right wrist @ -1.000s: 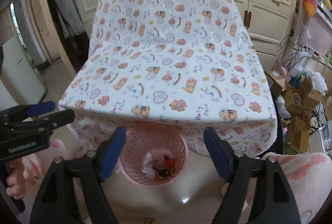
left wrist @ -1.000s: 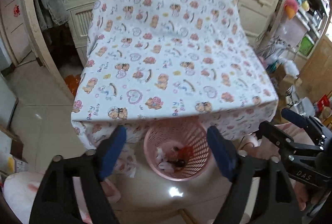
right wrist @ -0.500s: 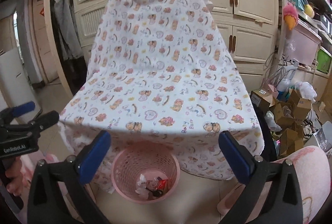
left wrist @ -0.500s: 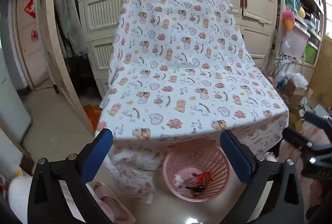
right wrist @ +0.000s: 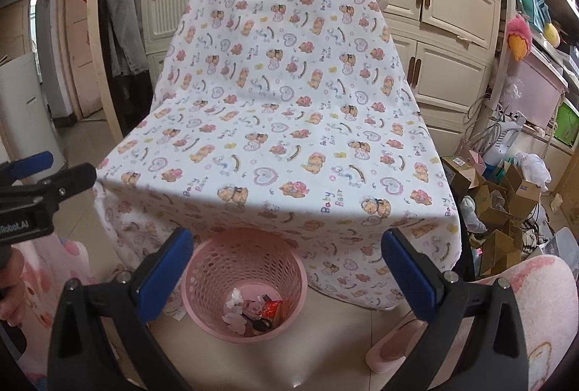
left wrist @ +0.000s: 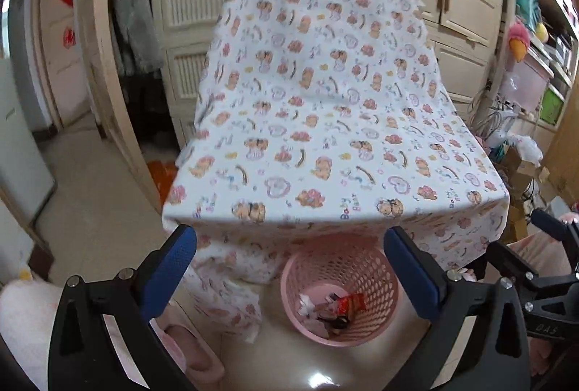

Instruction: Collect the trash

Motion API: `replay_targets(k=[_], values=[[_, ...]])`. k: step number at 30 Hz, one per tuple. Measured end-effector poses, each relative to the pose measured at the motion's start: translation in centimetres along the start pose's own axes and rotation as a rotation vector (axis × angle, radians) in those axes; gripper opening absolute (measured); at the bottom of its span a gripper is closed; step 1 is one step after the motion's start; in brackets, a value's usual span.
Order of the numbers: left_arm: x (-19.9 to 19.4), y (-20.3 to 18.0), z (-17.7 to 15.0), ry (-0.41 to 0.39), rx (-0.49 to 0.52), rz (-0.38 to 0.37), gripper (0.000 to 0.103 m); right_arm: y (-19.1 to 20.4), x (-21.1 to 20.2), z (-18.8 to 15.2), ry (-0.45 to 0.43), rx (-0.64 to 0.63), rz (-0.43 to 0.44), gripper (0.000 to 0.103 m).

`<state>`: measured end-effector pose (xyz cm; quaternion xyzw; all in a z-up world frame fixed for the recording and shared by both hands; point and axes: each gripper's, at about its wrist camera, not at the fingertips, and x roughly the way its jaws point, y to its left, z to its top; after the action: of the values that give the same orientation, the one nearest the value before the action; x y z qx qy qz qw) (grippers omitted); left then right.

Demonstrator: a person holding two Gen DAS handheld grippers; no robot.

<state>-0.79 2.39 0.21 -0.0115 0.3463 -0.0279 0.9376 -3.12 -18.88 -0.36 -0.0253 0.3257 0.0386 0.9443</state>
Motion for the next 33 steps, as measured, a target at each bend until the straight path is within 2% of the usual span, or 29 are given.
replay_targets(k=[1, 4, 8, 14, 33], values=[[0.07, 0.04, -0.03, 0.006, -0.001, -0.005, 0.102, -0.05, 0.01, 0.01, 0.001, 0.004, 0.002, 0.103], [-0.34, -0.10, -0.09, -0.024, 0.020, 0.041, 0.102, -0.16, 0.07, 0.00, 0.005, 0.015, 0.009, 0.103], [-0.40, -0.19, -0.20, -0.026, 0.025, 0.026, 0.102, -0.14, 0.38, -0.12, 0.017, 0.015, 0.006, 0.103], [0.17, -0.33, -0.18, -0.003, 0.027, 0.031, 0.102, -0.19, 0.62, -0.14, 0.026, 0.027, 0.014, 0.103], [0.45, -0.34, -0.17, -0.003, 0.037, 0.044, 0.102, -0.26, 0.98, -0.35, 0.046, 0.029, -0.001, 0.103]])
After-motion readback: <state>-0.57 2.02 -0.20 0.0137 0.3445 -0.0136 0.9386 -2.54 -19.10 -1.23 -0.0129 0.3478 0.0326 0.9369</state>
